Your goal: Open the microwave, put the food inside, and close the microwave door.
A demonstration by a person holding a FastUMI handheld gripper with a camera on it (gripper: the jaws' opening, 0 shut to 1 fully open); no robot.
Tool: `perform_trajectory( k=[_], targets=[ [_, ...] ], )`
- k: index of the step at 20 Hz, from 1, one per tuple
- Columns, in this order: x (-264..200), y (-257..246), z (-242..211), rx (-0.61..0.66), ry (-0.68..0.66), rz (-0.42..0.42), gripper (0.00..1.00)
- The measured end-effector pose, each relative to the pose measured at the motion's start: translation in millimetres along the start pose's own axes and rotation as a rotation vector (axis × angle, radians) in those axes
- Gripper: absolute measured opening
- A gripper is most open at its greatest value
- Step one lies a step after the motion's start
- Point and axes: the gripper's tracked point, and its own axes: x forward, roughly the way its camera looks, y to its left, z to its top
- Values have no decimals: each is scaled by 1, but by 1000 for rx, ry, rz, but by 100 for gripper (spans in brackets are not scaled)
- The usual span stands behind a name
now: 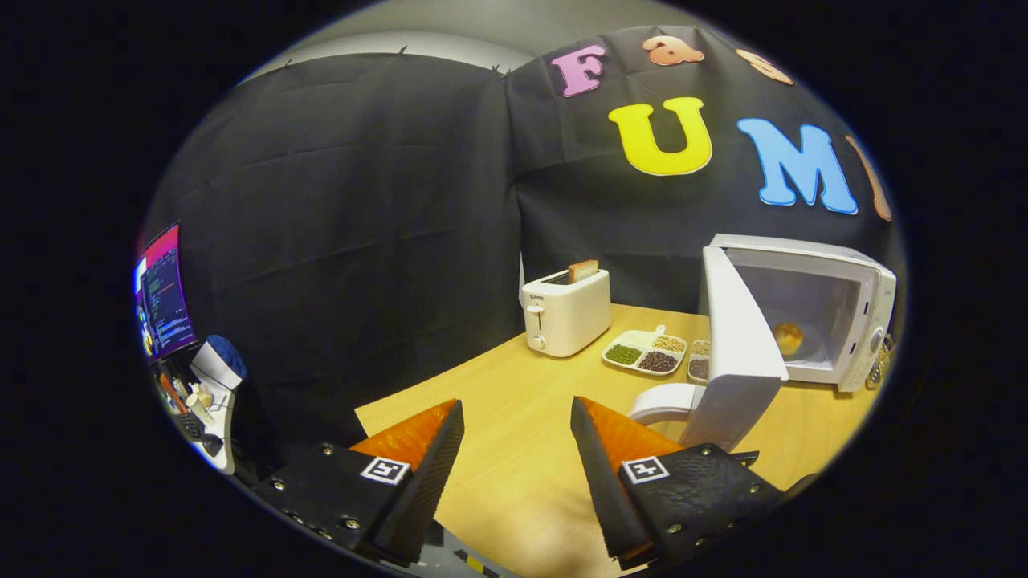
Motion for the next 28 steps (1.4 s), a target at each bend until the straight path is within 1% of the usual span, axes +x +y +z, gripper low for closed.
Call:
perform_trajectory(
  k=[1, 2, 3, 4, 7, 8, 14, 24, 28],
  targets=[
    [0, -4, -3, 4, 3, 0, 77],
    [-3, -11, -2, 6, 6, -12, 69],
    [-5, -18, -2, 5, 7, -28, 65],
    [-7, -25, -2, 5, 10, -38, 50],
    [-8, -44, -7, -4, 26, -76, 29],
    [-12, -49, -8, -4, 37, -82, 18],
    [-16, -95, -5, 27, 38, -159, 19],
    [-29, -195, -1, 89, 23, -329, 19],
    [-32, -229, -2, 97, 21, -381, 19]
  ],
)
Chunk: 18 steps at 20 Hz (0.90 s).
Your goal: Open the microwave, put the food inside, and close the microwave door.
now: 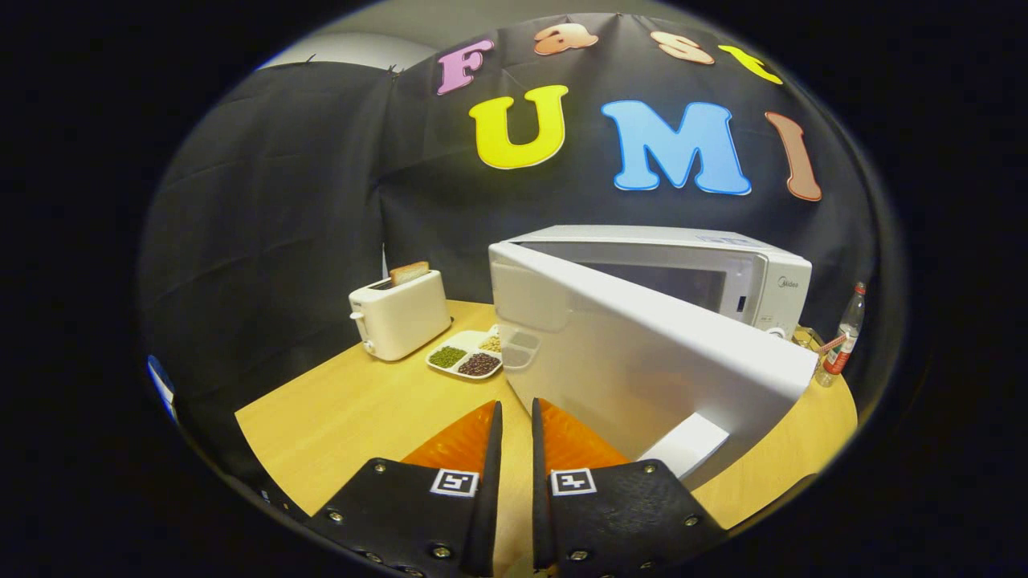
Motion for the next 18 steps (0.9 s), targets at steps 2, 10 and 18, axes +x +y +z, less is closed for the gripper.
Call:
perform_trajectory(
  k=[2, 10, 18],
  targets=[
    [4, -17, 3, 9, -5, -24, 19],
    [30, -87, 22, 44, -29, -126, 19],
    [62, -133, 37, 59, -45, -191, 19]
  ],
)
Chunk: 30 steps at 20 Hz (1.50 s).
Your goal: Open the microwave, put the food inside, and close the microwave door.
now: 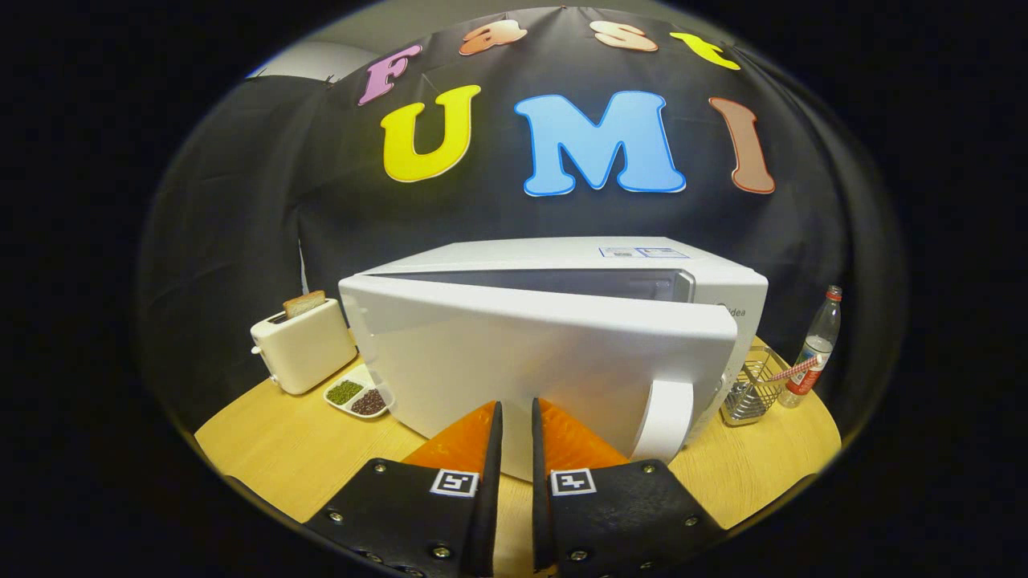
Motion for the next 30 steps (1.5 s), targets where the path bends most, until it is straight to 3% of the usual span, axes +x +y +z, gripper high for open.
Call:
perform_trajectory(
  k=[8, 19, 23, 30],
  targets=[
    [39, -29, 14, 19, -9, -80, 18],
    [50, -37, 18, 35, -18, -132, 18],
    [25, -35, 38, 27, -50, -150, 19],
    [-57, -30, 67, -32, -157, -174, 19]
  ],
)
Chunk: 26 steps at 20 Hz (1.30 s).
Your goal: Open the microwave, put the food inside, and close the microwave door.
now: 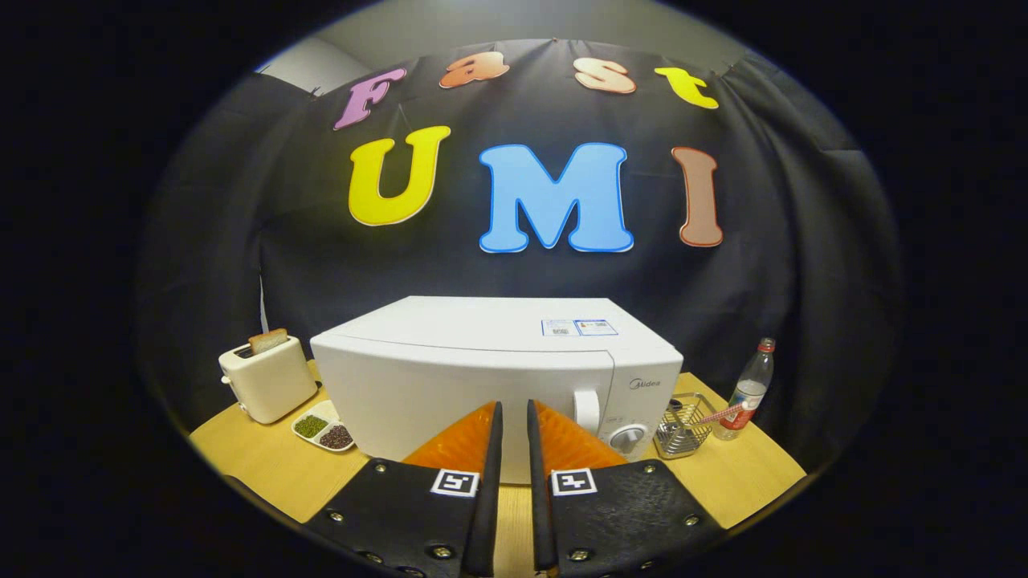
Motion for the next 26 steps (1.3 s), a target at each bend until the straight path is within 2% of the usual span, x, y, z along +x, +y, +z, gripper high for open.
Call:
perform_trajectory(
  k=[9, 13, 14, 15, 16, 17, 18, 19, 20, 26],
  targets=[
    [-98, -11, 9, 15, -52, -10, 19],
    [-131, -17, 3, 19, -64, -11, 28],
    [-140, -17, 2, 14, -69, -12, 41],
    [-147, -17, 0, 9, -74, -8, 50],
    [-153, -17, -1, 8, -80, -3, 65],
    [-160, -15, -3, 8, -82, 3, 74],
    [-165, -14, -4, 8, -84, 8, 88],
    [-170, -15, -3, 6, -90, 2, 94],
    [-174, -16, -3, 2, -95, 0, 98],
    [-190, -12, -1, -6, -116, -3, 98]
  ],
)
